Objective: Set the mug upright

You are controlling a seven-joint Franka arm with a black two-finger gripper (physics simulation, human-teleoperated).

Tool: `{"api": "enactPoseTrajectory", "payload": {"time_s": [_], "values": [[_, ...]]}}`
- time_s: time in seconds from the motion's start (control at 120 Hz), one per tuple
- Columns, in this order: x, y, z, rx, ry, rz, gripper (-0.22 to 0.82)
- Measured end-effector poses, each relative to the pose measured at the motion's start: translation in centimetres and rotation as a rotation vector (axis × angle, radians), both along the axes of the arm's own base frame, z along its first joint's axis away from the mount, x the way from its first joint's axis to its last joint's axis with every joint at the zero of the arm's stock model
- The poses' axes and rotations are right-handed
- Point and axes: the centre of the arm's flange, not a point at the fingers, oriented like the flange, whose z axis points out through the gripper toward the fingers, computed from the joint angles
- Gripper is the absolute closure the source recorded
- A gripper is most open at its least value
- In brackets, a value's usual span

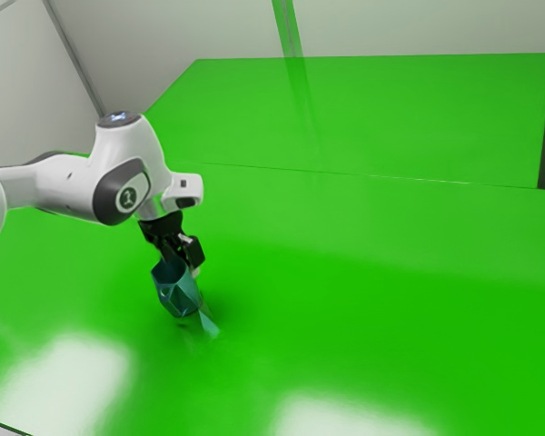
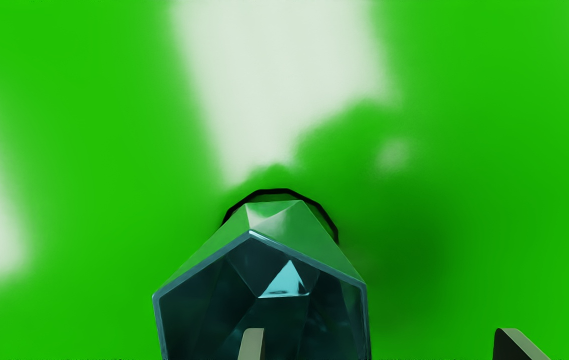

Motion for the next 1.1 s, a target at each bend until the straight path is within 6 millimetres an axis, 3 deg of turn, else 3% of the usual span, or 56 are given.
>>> {"api": "enactPoseTrajectory", "payload": {"time_s": [0.283, 0.625, 1.1], "values": [[2.7, -2.1, 5.4, -0.022, -0.013, 0.004, 0.04], [6.2, -2.8, 12.0, -0.022, 0.022, 0.056, 0.03], [7.7, -2.9, 19.6, -0.021, 0.022, 0.096, 0.02]]}}
